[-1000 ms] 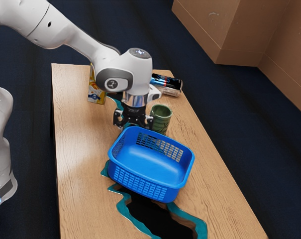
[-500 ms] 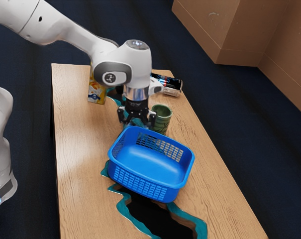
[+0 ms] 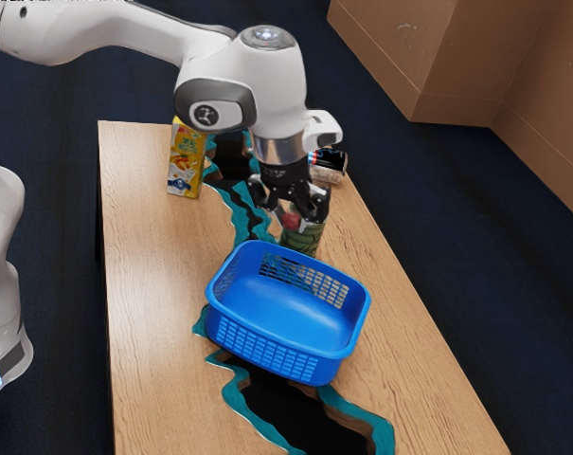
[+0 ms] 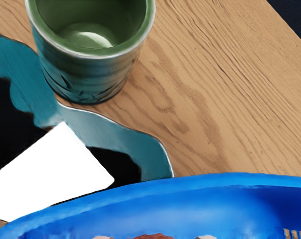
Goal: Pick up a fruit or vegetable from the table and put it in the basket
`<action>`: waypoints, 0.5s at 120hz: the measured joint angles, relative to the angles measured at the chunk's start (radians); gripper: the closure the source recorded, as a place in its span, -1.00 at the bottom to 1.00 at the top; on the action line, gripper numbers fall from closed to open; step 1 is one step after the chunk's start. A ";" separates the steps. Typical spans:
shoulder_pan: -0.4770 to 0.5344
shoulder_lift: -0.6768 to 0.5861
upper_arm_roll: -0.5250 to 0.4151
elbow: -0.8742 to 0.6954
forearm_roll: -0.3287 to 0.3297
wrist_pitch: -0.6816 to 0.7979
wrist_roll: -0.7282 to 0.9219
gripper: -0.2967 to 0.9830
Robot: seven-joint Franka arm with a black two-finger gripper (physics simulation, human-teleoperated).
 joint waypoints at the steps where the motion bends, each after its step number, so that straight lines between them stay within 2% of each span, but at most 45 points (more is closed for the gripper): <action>1: 0.000 0.000 -0.004 0.001 0.000 -0.002 0.000 0.27; 19: 0.000 0.010 -0.083 0.017 -0.001 -0.020 0.004 0.28; 39: 0.000 0.017 -0.130 0.019 -0.002 -0.025 0.007 0.28; 60: -0.001 0.027 -0.148 0.018 -0.001 -0.015 0.012 -0.26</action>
